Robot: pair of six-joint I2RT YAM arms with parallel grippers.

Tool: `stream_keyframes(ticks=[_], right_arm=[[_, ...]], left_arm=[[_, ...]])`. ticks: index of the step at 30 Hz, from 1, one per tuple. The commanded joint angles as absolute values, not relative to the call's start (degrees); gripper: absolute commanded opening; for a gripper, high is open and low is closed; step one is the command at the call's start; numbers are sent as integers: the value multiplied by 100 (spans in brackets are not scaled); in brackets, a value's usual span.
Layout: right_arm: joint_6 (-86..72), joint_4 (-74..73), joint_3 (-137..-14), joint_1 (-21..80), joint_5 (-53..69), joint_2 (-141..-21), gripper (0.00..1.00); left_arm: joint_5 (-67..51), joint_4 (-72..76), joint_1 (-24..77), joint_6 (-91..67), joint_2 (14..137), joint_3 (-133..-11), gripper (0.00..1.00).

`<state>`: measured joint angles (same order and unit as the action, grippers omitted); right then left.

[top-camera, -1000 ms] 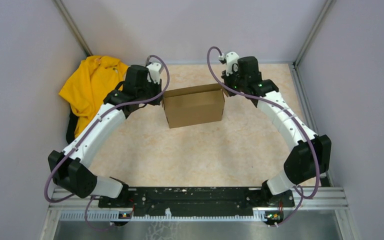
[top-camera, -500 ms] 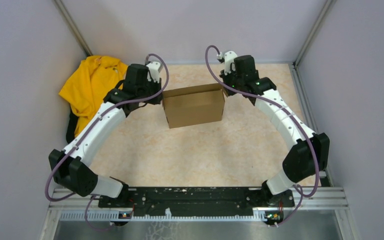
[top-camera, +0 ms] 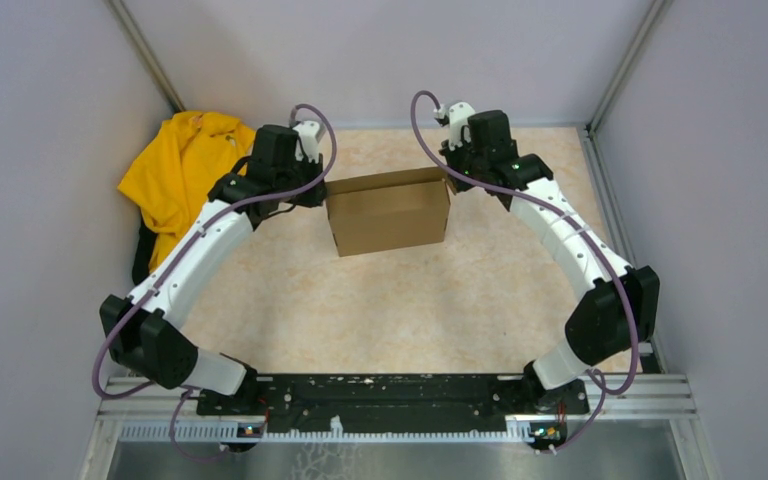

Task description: Fold the paper box

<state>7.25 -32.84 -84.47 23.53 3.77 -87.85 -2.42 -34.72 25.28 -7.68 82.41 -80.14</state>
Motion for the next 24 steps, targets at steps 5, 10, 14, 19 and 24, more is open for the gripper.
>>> stream_keyframes(ticks=[5,10,14,19,24], right_arm=[[563,-3194,-8581,2592,769,-8699,0],[545,-3204,-8561,2614,754,-8669,0],[528,-3224,-8552,2627,740,-8665,0],[469,-3255,-8573,2641,726,-8669,0],[416,-3362,-8682,2663,677,-8719,0]], left_arm=[[-555,-3248,2597,-845,8119,-7784,13],[-570,-3143,2602,-860,8030,-7548,13],[-575,-3059,2600,-869,7970,-7375,13],[-613,-3011,2609,-887,7957,-7266,13],[-640,-3006,2605,-889,7982,-7275,13]])
